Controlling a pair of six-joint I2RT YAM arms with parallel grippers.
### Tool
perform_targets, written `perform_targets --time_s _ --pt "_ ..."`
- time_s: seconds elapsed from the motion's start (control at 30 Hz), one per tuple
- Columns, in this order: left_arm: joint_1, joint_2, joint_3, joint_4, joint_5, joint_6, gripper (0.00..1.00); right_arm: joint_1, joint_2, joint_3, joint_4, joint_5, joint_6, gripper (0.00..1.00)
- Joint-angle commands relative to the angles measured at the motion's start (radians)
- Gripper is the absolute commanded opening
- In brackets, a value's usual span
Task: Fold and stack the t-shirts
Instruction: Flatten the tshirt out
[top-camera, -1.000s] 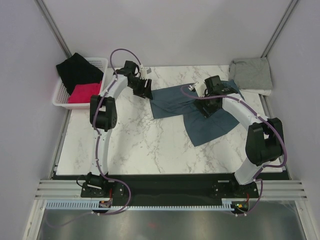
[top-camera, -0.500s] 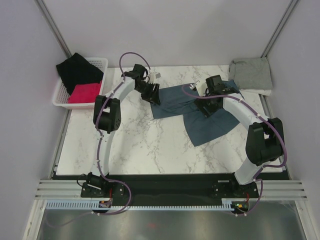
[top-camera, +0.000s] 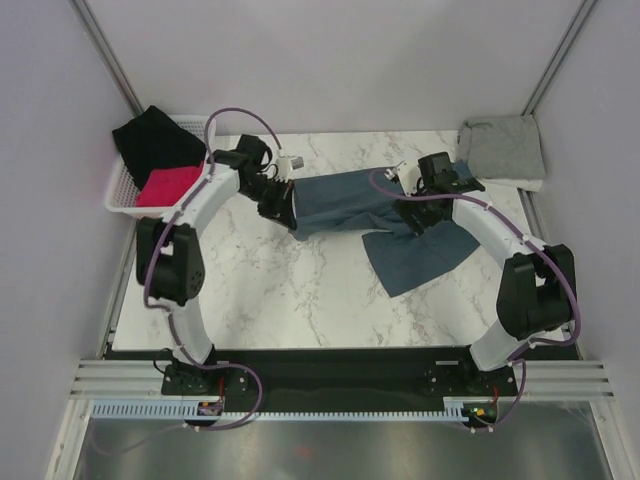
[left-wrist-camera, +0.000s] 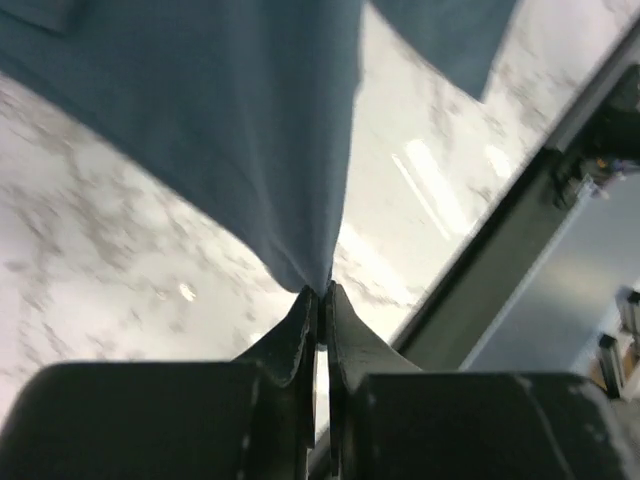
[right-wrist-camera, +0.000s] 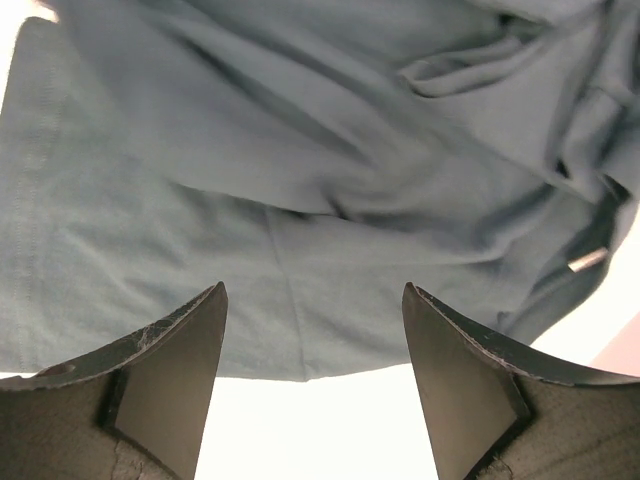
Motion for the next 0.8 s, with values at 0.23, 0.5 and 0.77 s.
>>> perform_targets --time_s 0.23,0.5,0.77 --pt "-0.021 -0.179 -0.117 -0.28 0.195 0.199 1.0 -0.015 -0.002 0.044 0.029 -0.004 0.025 0.79" --pt "-0.006 0.009 0.13 0.07 -0.336 0.192 1.0 -0.015 0.003 0.054 0.029 -0.032 0.033 0.79" --pt "-0.004 0.292 0.406 0.082 -0.491 0.274 0.68 -0.026 -0.039 0.002 0.033 -0.012 0.019 0.79"
